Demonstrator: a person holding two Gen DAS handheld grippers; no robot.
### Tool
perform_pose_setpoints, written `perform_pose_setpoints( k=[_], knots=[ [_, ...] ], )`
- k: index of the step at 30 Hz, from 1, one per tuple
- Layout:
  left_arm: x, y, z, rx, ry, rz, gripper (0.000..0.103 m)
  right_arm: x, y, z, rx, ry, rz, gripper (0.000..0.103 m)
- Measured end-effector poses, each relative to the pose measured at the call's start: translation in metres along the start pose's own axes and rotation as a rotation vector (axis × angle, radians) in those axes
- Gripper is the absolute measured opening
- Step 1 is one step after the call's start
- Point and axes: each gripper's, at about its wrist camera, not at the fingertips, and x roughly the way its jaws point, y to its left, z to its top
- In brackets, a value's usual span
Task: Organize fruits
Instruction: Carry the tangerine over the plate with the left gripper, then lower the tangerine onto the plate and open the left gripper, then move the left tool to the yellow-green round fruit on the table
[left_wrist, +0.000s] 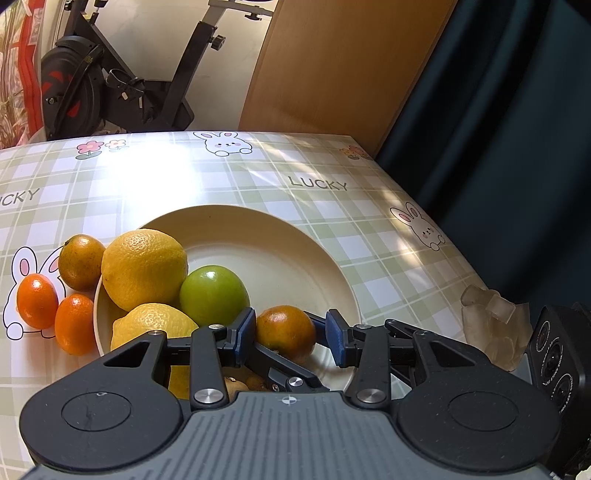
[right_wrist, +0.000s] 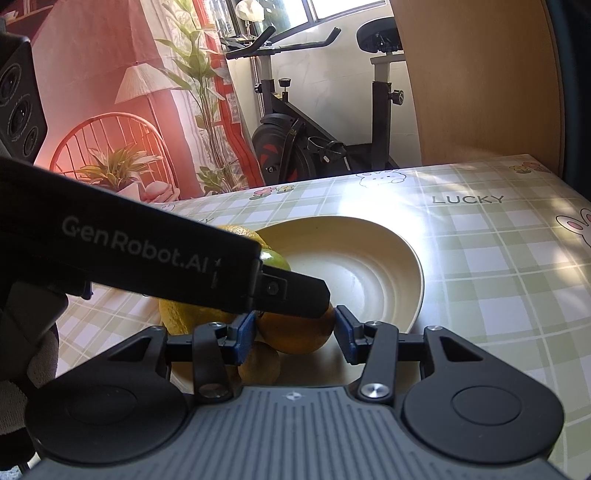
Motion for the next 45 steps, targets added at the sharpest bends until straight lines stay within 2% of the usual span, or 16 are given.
perform_pose_setpoints(
  k=[10, 16, 26, 34, 39, 45],
  knots=[
    [-0.015, 0.010, 0.000, -0.046, -0.030, -0.032, 0.043, 0.001, 0.002, -0.001, -0.022, 0.009, 0.022, 0.051],
    [-0.034, 0.018, 0.004, -0.061, -0.076, -0.031, 0.043, -0.007, -0.001, -0.003, -0.005, -0.047, 0.041, 0.067],
    [-0.070, 0.053, 0.005, -0.095, -0.145, 0.028, 0.043, -0.014, -0.002, -0.005, 0.008, -0.090, 0.035, 0.067],
    [-0.110, 0.107, 0.001, -0.147, -0.196, 0.119, 0.043, -0.020, -0.001, -0.005, 0.006, -0.119, 0.015, 0.067],
    [-0.129, 0.130, 0.003, -0.168, -0.237, 0.152, 0.043, -0.021, 0.004, -0.006, -0.013, -0.125, -0.004, 0.067],
    [-0.142, 0.147, 0.001, -0.159, -0.253, 0.162, 0.043, -0.025, 0.011, -0.007, -0.012, -0.102, -0.072, 0.062]
  ],
)
